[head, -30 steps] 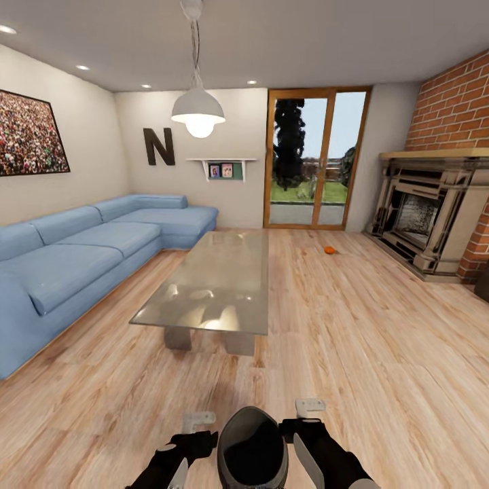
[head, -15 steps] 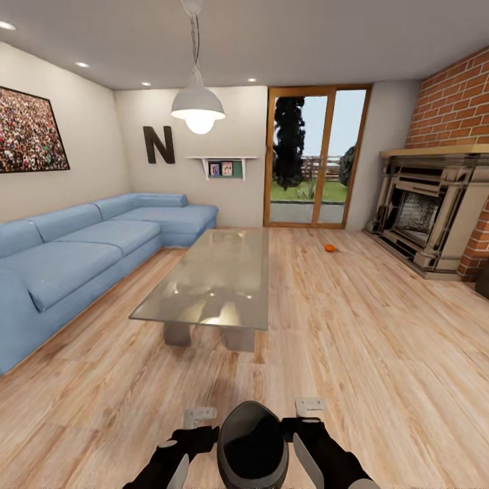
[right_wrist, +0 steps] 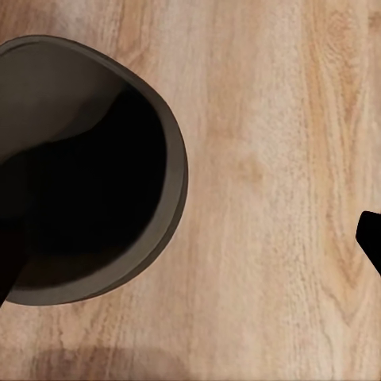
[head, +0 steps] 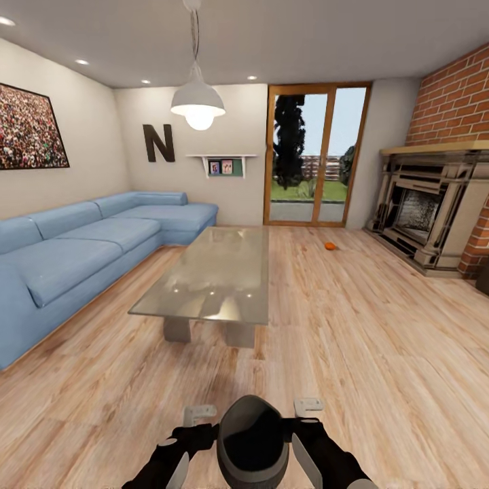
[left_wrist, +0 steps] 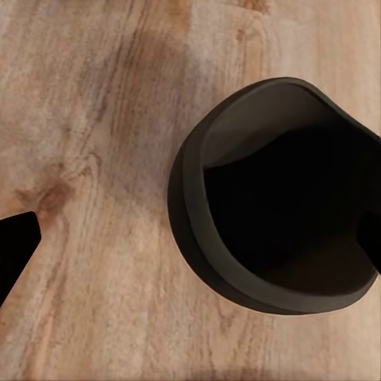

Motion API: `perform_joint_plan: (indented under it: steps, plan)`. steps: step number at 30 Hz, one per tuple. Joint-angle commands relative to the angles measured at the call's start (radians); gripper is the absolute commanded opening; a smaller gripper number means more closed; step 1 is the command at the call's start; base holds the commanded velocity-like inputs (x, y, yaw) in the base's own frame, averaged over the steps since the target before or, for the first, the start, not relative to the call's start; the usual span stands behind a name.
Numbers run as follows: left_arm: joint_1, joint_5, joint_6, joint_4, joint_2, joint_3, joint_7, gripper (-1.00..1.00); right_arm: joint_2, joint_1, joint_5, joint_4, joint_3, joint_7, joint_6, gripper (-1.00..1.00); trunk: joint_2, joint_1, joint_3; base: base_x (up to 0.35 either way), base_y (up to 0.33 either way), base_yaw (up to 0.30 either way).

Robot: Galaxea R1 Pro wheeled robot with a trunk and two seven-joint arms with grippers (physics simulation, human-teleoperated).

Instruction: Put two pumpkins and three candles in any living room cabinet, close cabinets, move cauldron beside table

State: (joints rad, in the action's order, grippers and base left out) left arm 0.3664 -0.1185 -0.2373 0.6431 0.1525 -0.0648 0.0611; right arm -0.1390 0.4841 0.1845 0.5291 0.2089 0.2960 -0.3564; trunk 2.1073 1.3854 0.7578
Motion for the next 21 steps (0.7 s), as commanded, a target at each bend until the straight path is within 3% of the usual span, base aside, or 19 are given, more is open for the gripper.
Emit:
perform_joint_plan:
  steps: [1, 7, 13, 21]
  plan:
    - [0.000, -0.010, -0.005, 0.002, -0.001, -0.004, 0.006, 1.00, 0.001, 0.001, 0.010, 0.002, 0.007, 0.009, -0.005, 1.00, 0.008, 0.004, 0.004, 0.000, 0.000, 0.000]
    - [0.000, -0.010, 0.002, 0.003, -0.001, -0.004, 0.007, 1.00, 0.001, 0.001, 0.010, 0.001, 0.008, 0.009, -0.005, 1.00, 0.022, 0.011, 0.011, 0.000, 0.000, 0.000]
    - [0.000, -0.010, 0.004, 0.004, -0.001, -0.004, 0.008, 1.00, 0.001, 0.001, 0.010, 0.000, 0.007, 0.009, -0.006, 1.00, 0.064, 0.034, 0.029, 0.000, 0.000, 0.000]
    - [0.000, -0.010, 0.008, 0.004, -0.001, -0.004, 0.008, 1.00, 0.001, 0.001, 0.010, 0.000, 0.007, 0.009, -0.006, 1.00, 0.064, 0.034, 0.029, 0.004, 0.003, 0.000]
